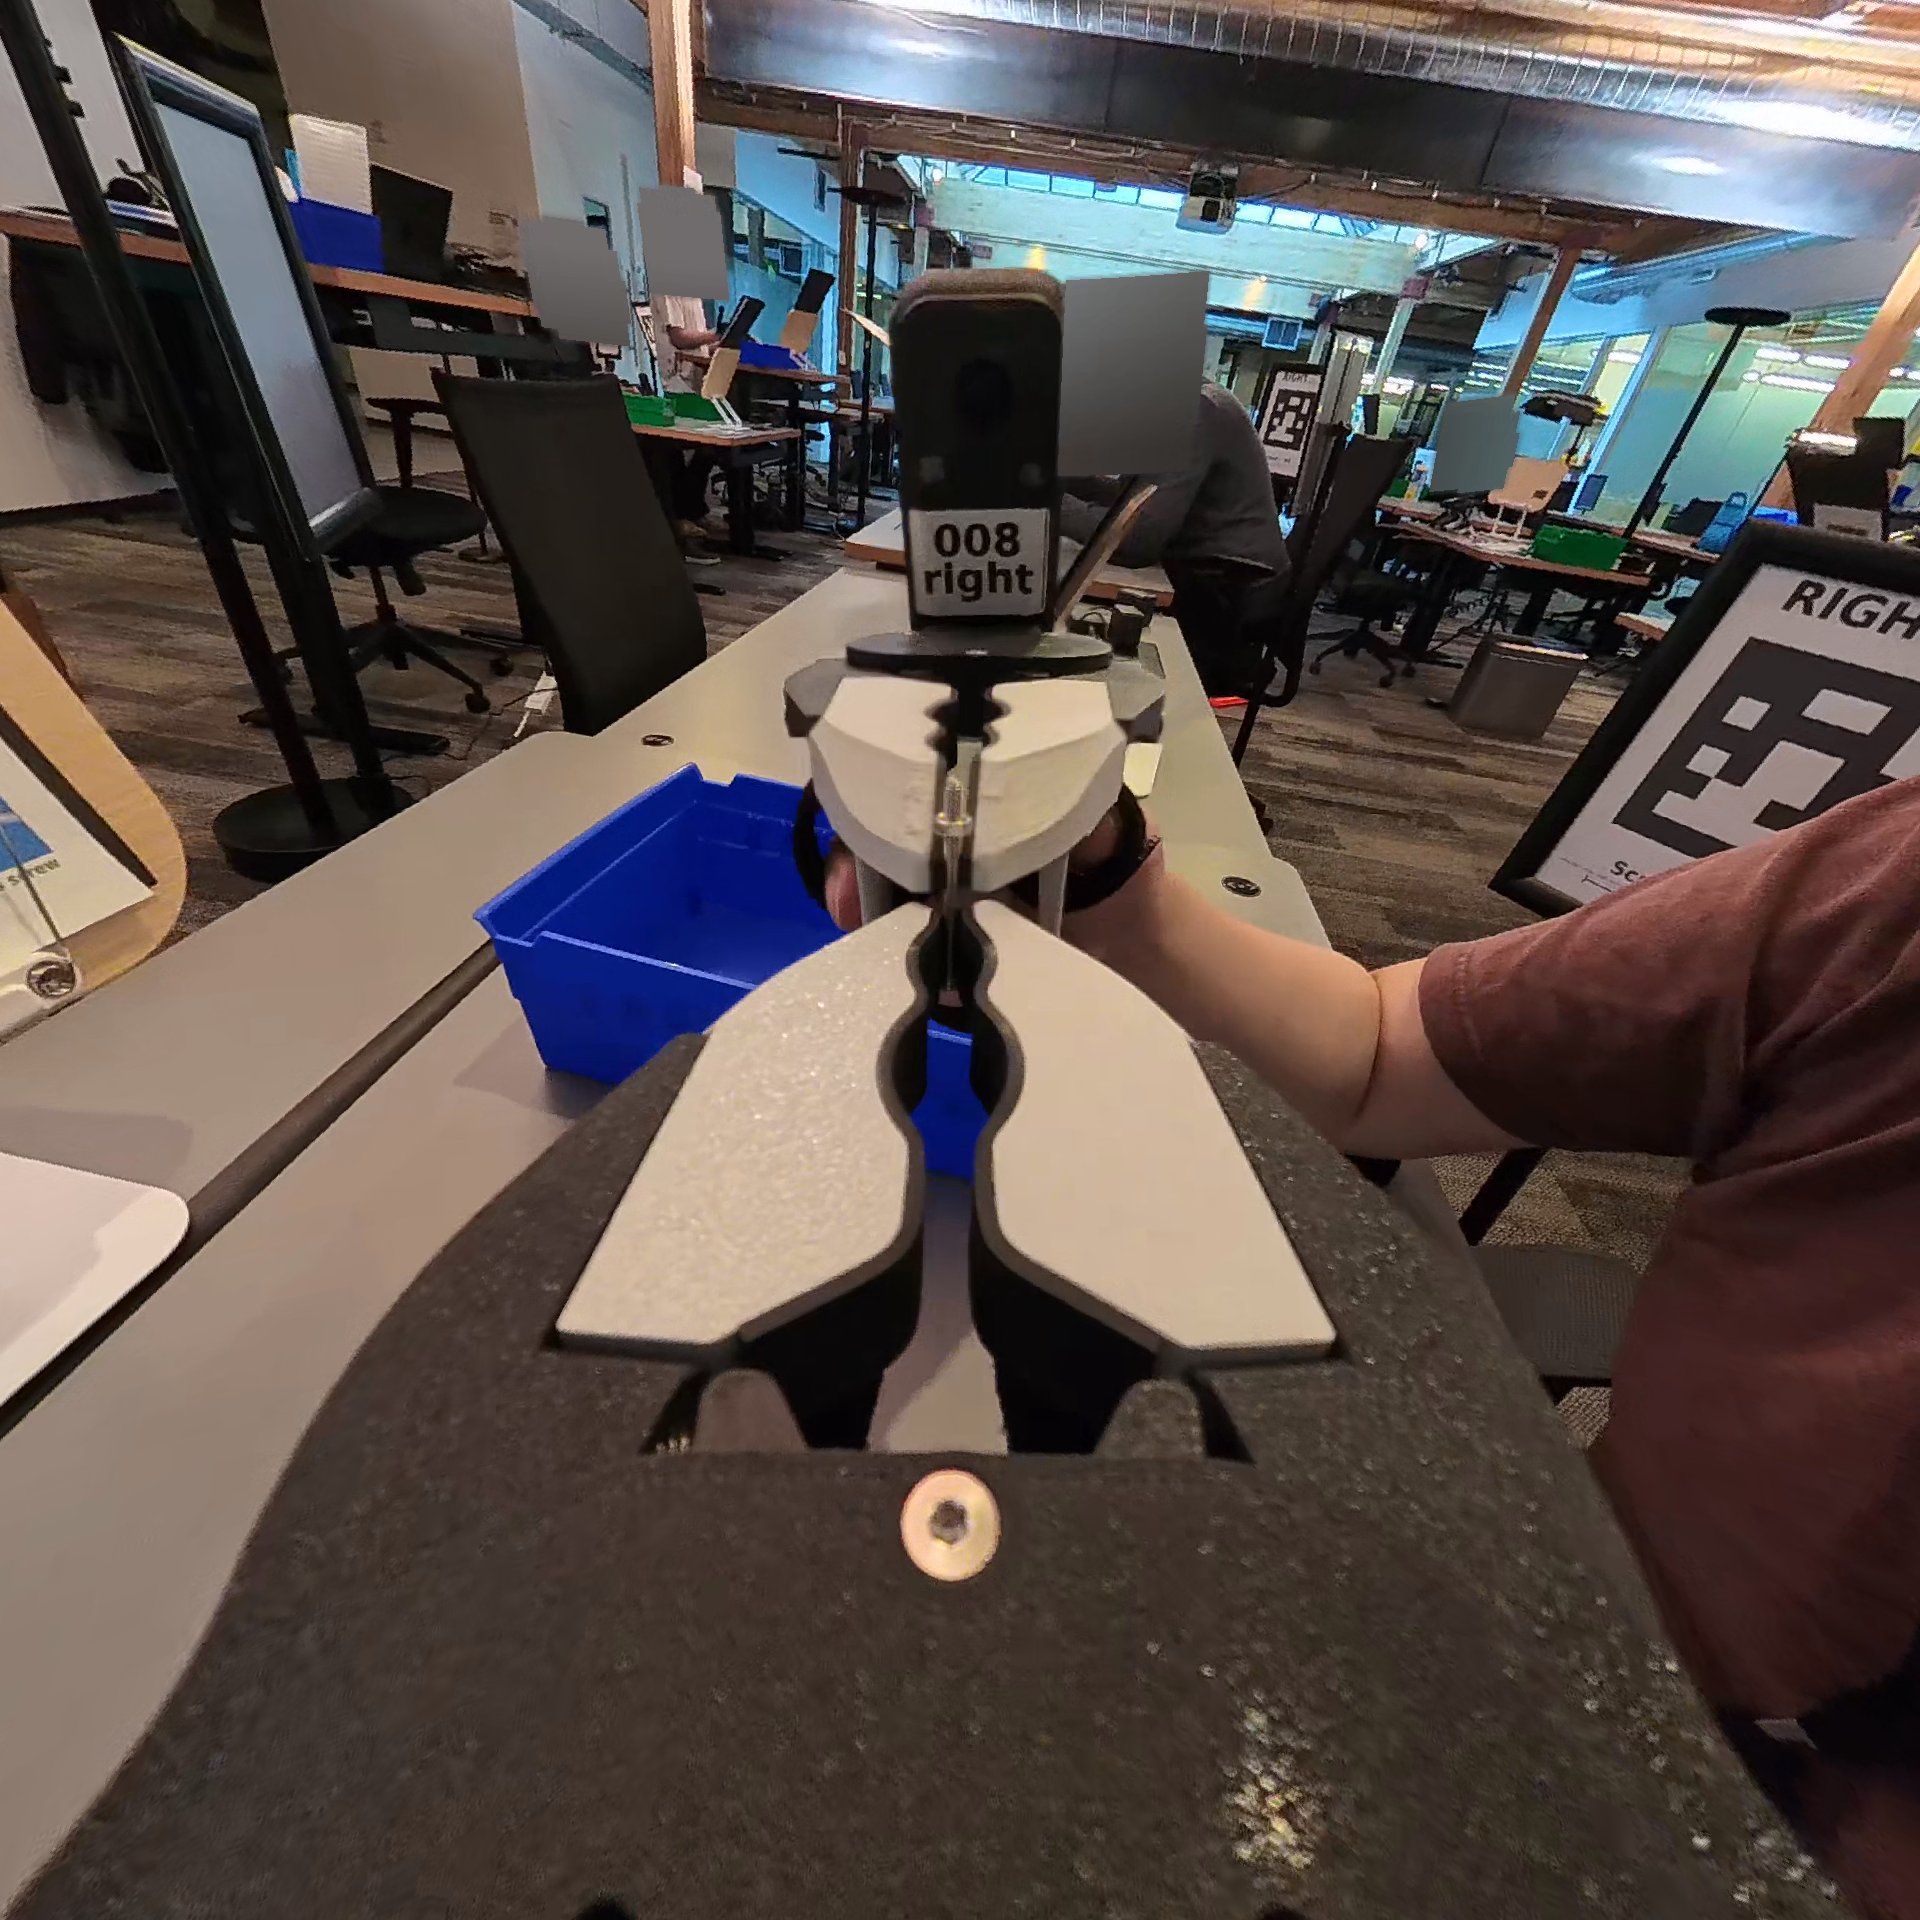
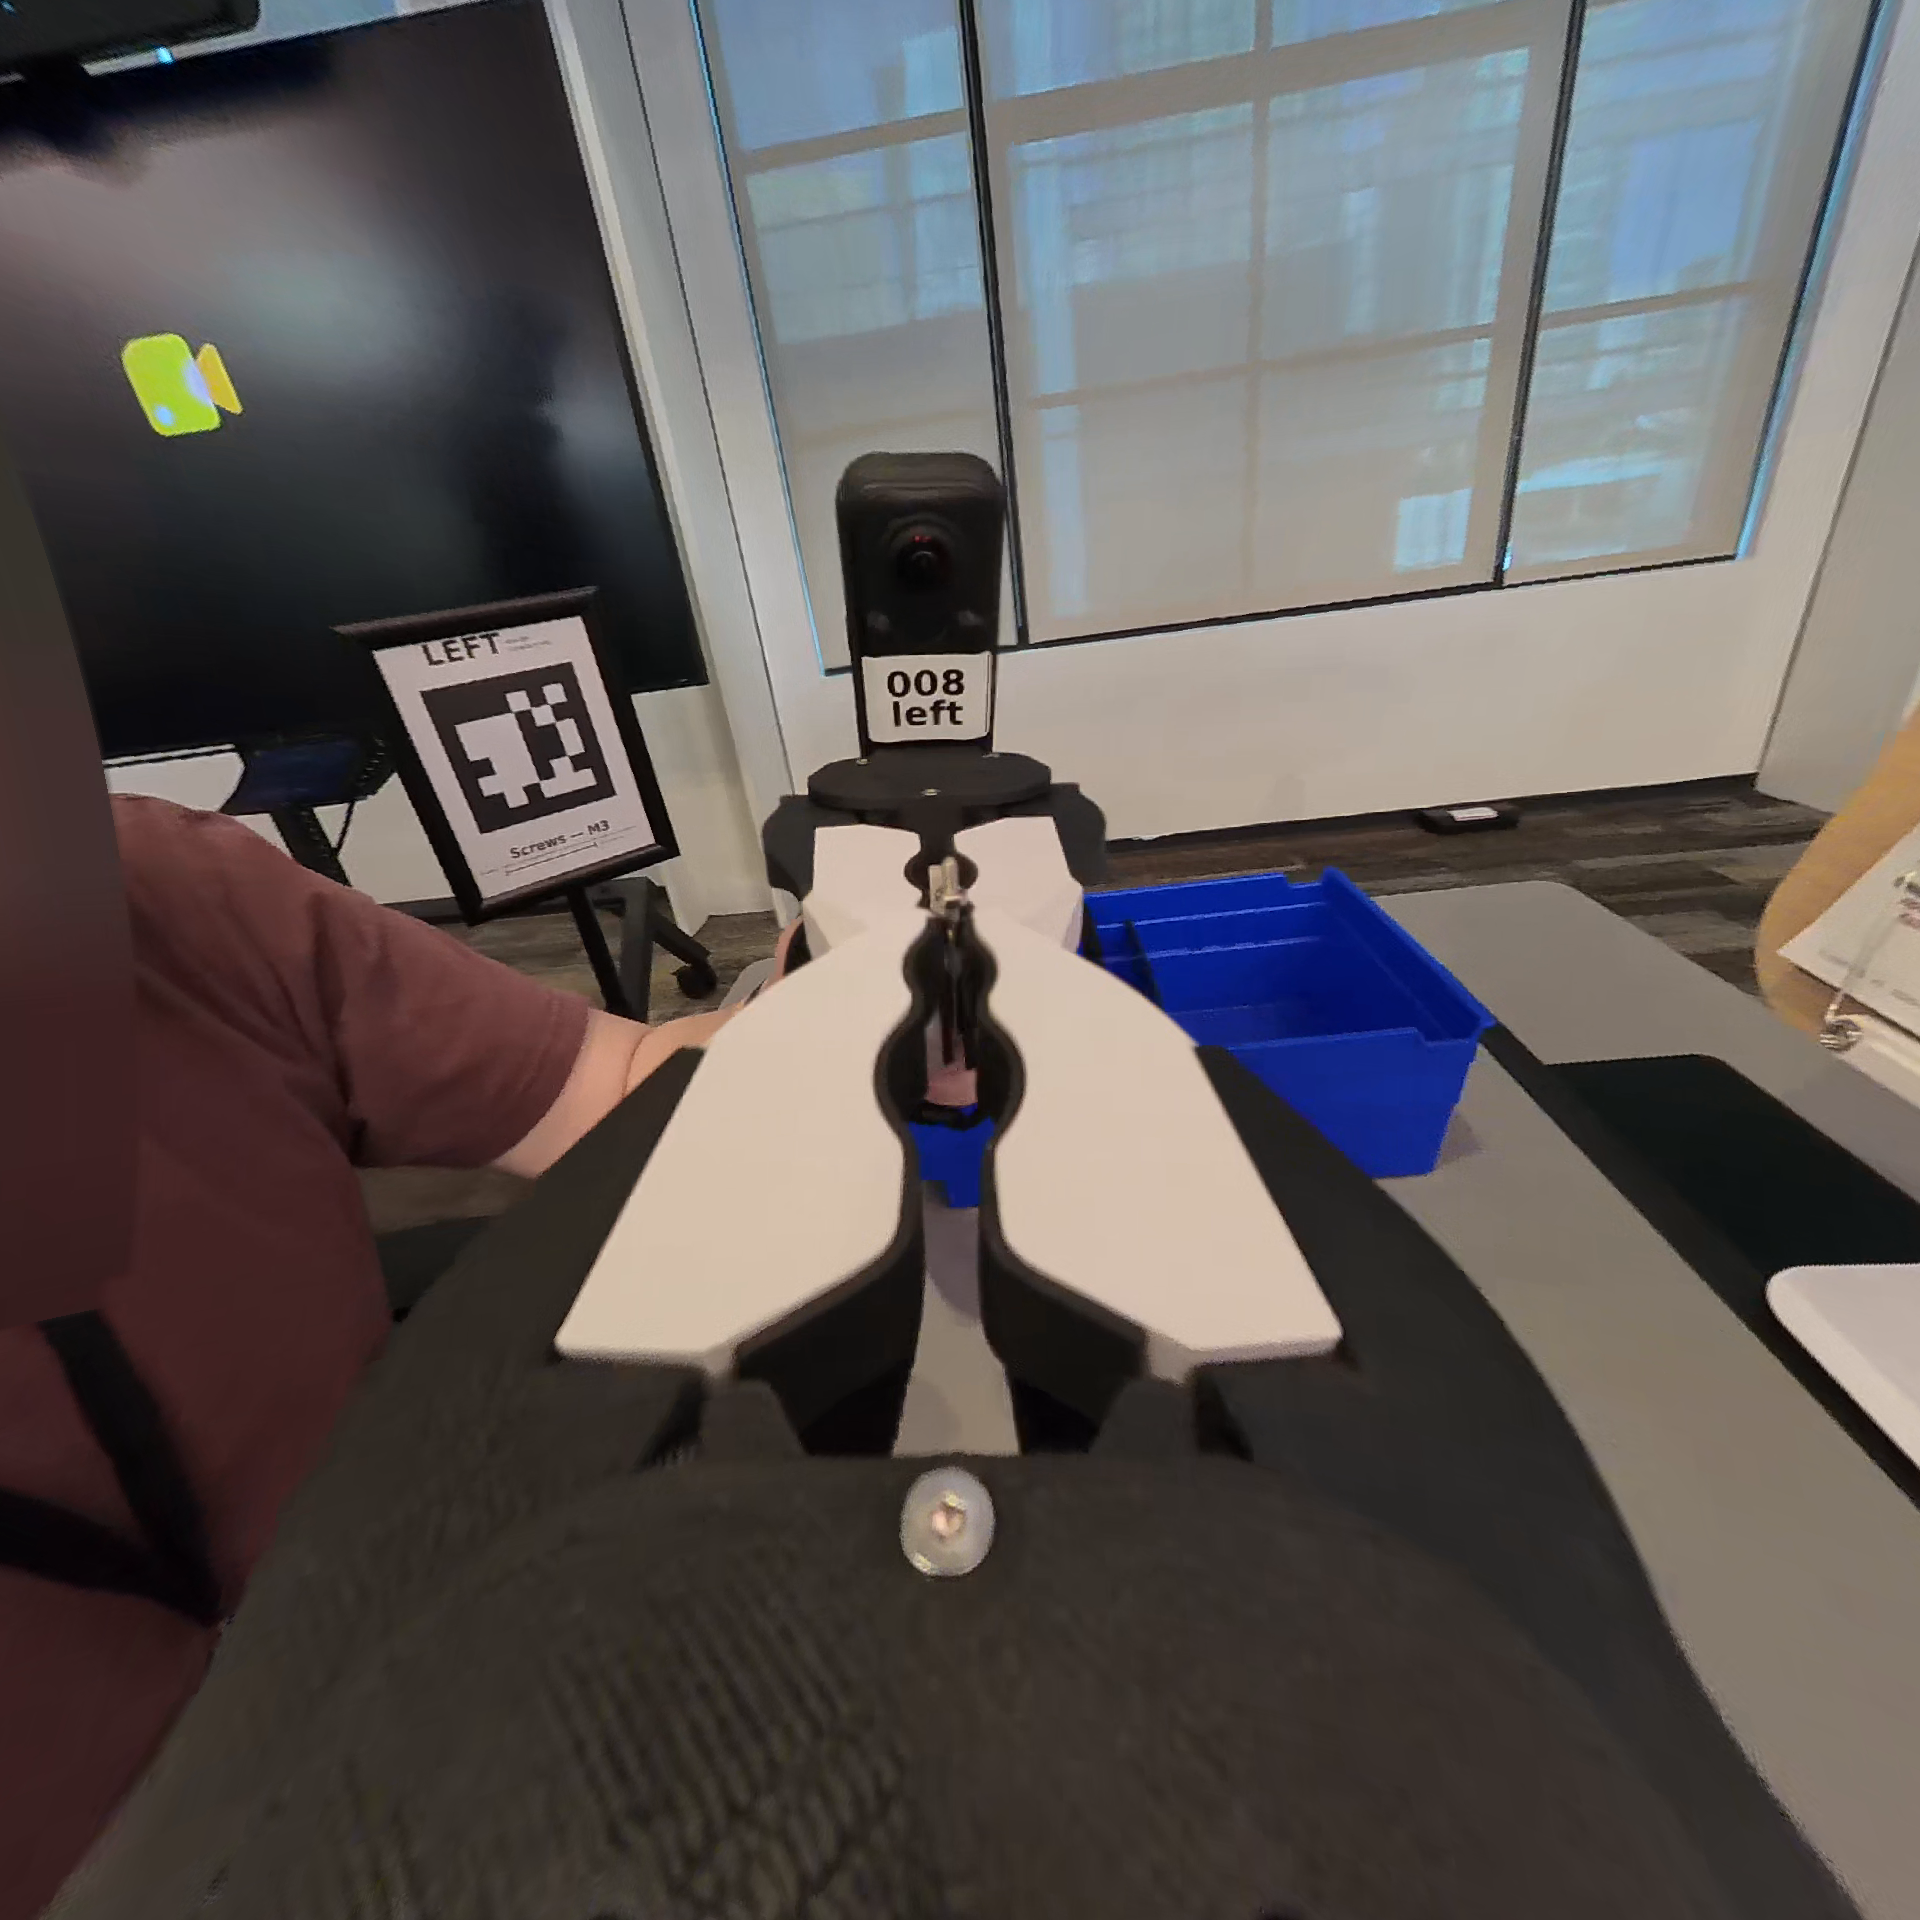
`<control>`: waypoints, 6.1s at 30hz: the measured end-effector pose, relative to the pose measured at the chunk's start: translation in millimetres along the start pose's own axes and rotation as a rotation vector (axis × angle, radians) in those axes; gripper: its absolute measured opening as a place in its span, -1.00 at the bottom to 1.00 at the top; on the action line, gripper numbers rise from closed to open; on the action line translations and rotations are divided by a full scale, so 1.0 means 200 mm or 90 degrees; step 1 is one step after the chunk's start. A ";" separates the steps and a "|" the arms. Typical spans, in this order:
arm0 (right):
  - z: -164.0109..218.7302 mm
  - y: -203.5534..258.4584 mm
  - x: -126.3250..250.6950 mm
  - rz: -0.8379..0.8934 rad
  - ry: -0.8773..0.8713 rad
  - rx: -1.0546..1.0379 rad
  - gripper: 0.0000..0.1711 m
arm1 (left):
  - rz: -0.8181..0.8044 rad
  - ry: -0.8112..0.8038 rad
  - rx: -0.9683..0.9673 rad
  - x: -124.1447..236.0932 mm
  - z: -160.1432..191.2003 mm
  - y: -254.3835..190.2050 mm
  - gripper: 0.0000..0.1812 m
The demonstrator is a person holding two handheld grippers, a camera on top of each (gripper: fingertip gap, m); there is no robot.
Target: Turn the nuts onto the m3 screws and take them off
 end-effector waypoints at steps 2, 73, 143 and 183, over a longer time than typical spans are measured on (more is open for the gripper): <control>0.01 0.00 0.00 -0.009 0.002 -0.008 -0.97 | 0.000 0.004 -0.006 0.00 0.00 0.00 -0.98; -0.15 0.05 0.69 0.568 0.454 -0.010 -0.69 | -0.430 0.134 -0.068 0.79 -0.26 0.07 -0.74; -0.06 0.09 0.69 0.474 0.596 0.034 -0.53 | -0.319 1.013 0.046 1.24 0.88 0.60 -0.94; 0.01 0.11 0.67 0.447 0.671 0.023 -0.53 | -0.042 0.845 -0.288 -0.28 0.69 0.13 -0.95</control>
Point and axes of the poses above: each gripper's, where its closed fingertips meet, x back along the fingers, z out of its underside, y = z × x across the jaws, the point moved 8 cm from there along x, back along the fingers, and after that the axes turned 7 degrees about -z, right-handed, at the moved point
